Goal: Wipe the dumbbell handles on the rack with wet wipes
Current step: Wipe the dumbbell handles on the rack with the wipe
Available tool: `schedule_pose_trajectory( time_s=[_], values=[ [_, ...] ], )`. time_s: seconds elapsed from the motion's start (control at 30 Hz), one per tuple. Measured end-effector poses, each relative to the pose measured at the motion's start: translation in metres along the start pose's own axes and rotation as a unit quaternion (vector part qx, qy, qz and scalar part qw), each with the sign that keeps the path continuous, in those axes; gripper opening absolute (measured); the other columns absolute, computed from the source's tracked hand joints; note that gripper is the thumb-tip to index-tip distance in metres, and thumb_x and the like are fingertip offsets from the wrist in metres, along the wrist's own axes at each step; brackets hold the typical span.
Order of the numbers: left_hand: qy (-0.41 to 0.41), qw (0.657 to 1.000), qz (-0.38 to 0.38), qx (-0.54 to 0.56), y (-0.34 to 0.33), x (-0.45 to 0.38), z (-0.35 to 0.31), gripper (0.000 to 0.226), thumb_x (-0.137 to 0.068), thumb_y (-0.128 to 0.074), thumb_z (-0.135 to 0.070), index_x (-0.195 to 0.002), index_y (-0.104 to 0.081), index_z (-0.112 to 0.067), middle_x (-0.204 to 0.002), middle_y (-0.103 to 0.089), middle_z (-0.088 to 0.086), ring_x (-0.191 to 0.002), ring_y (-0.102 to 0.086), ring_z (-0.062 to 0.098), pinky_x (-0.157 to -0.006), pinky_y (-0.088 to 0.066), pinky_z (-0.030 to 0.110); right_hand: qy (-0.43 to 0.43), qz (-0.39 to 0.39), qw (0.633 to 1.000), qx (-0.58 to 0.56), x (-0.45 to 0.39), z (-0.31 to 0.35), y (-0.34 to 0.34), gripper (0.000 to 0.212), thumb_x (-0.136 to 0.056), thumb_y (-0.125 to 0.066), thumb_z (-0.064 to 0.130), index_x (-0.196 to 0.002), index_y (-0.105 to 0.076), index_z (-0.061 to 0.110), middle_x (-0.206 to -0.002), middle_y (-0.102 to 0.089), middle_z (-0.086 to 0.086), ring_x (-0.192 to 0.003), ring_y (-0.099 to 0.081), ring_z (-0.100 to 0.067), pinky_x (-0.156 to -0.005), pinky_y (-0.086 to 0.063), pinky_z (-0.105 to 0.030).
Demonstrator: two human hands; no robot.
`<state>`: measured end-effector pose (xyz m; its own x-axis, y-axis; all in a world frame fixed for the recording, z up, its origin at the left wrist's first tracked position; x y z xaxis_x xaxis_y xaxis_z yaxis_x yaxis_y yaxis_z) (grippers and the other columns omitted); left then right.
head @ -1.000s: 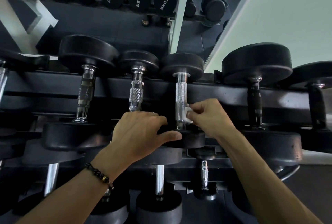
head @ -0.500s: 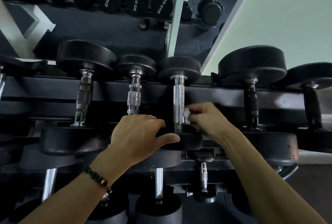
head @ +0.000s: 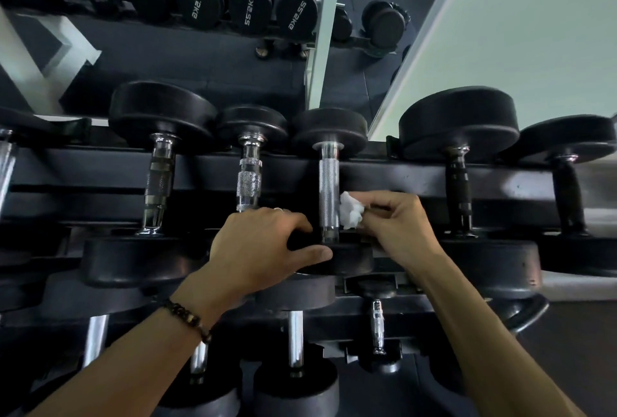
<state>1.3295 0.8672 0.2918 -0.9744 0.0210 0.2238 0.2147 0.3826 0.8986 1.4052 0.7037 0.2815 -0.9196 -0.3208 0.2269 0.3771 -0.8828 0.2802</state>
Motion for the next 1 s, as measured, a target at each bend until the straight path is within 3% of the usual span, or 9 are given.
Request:
schedule_pose_trajectory(
  time_s=[0.1, 0.17, 0.23, 0.37, 0.53, 0.63, 0.77, 0.87, 1.0],
  values=[
    [0.024, 0.940, 0.052, 0.335, 0.002, -0.008, 0.002, 0.075, -0.062, -0.068, -0.073, -0.127, -0.054, -0.039, -0.121, -0.063, -0.014, -0.103, -0.063, -0.001, -0.094, -0.052, 0.030, 0.027, -0.001, 0.999, -0.038, 0.009, 0.013, -0.001, 0.030, -0.085, -0.064, -0.014, -0.101, -0.076, 0.010, -0.100, -0.073, -0.006, -0.088, -0.073, -0.020, -0.077, -0.060, -0.029],
    [0.025, 0.912, 0.077, 0.402, 0.005, -0.012, -0.001, 0.079, -0.066, -0.067, -0.062, -0.138, -0.046, -0.035, -0.125, -0.059, -0.014, -0.105, -0.064, 0.000, -0.096, -0.050, 0.027, 0.044, 0.015, 0.998, -0.040, 0.014, 0.025, -0.009, 0.028, -0.083, -0.067, -0.012, -0.097, -0.073, 0.012, -0.089, -0.074, -0.001, -0.082, -0.071, -0.012, -0.073, -0.057, -0.024],
    [0.006, 0.910, 0.066, 0.410, 0.009, -0.017, -0.008, 0.059, -0.080, -0.070, -0.047, -0.134, -0.052, -0.031, -0.117, -0.066, -0.013, -0.100, -0.067, 0.000, -0.093, -0.051, 0.027, 0.067, 0.004, 0.998, -0.022, 0.016, 0.035, -0.013, 0.027, -0.079, -0.073, -0.009, -0.092, -0.067, 0.014, -0.084, -0.072, 0.003, -0.079, -0.068, -0.009, -0.073, -0.055, -0.023],
    [0.034, 0.879, -0.030, 0.474, 0.017, -0.021, 0.000, 0.012, -0.089, -0.070, -0.011, -0.098, -0.070, -0.017, -0.091, -0.075, 0.001, -0.085, -0.073, 0.016, -0.076, -0.061, 0.035, 0.067, -0.040, 0.996, -0.031, 0.022, 0.036, -0.013, 0.026, -0.083, -0.070, -0.007, -0.092, -0.066, 0.017, -0.091, -0.073, -0.001, -0.088, -0.071, -0.015, -0.079, -0.059, -0.031],
    [0.151, 0.876, -0.118, 0.443, 0.012, -0.035, 0.037, 0.015, -0.082, -0.075, -0.012, -0.080, -0.068, -0.025, -0.080, -0.073, -0.001, -0.076, -0.072, 0.018, -0.073, -0.061, 0.041, 0.013, -0.142, 0.987, 0.074, 0.048, 0.011, 0.004, 0.018, -0.091, -0.064, 0.006, -0.098, -0.068, 0.022, -0.091, -0.072, 0.007, -0.088, -0.066, -0.001, -0.077, -0.051, -0.016],
    [0.178, 0.885, -0.191, 0.387, 0.025, -0.050, 0.035, 0.006, -0.084, -0.071, -0.018, -0.080, -0.068, -0.021, -0.084, -0.070, -0.005, -0.081, -0.067, 0.016, -0.072, -0.054, 0.027, 0.005, -0.163, 0.980, 0.116, 0.054, 0.004, 0.005, 0.013, -0.092, -0.065, 0.016, -0.103, -0.069, 0.019, -0.090, -0.070, 0.010, -0.086, -0.064, 0.003, -0.074, -0.049, -0.011],
    [0.213, 0.863, -0.229, 0.396, 0.026, -0.062, 0.022, 0.018, -0.093, -0.063, -0.019, -0.095, -0.075, -0.005, -0.089, -0.072, 0.011, -0.088, -0.067, 0.027, -0.074, -0.048, 0.026, -0.011, -0.140, 0.979, 0.147, 0.047, -0.002, -0.015, 0.020, -0.095, -0.060, 0.026, -0.113, -0.066, 0.018, -0.105, -0.068, 0.005, -0.096, -0.062, -0.005, -0.085, -0.050, -0.020],
    [0.200, 0.877, -0.198, 0.390, 0.019, -0.065, 0.020, 0.023, -0.096, -0.059, -0.021, -0.105, -0.075, -0.007, -0.101, -0.073, 0.015, -0.098, -0.067, 0.030, -0.077, -0.047, 0.025, -0.017, -0.127, 0.981, 0.148, 0.049, -0.006, -0.031, 0.023, -0.101, -0.049, 0.025, -0.115, -0.066, 0.017, -0.107, -0.067, 0.004, -0.104, -0.059, -0.012, -0.093, -0.046, -0.031],
    [0.154, 0.900, -0.193, 0.359, 0.016, -0.066, 0.026, 0.016, -0.092, -0.062, -0.016, -0.086, -0.075, -0.010, -0.079, -0.072, 0.011, -0.081, -0.068, 0.029, -0.067, -0.047, 0.026, -0.011, -0.142, 0.978, 0.153, 0.051, -0.006, -0.031, 0.024, -0.102, -0.046, 0.025, -0.115, -0.066, 0.017, -0.109, -0.067, 0.005, -0.104, -0.058, -0.012, -0.092, -0.046, -0.032]
  ],
)
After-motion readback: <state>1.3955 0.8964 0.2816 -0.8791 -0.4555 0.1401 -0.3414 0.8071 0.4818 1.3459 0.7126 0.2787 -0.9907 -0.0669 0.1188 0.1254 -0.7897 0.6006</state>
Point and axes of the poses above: each hand's wrist, its own x-axis away from the middle knuckle, its own y-axis out of the back of the hand, z = x × y, the point moved 10 cm from there along -x, towards the middle knuckle
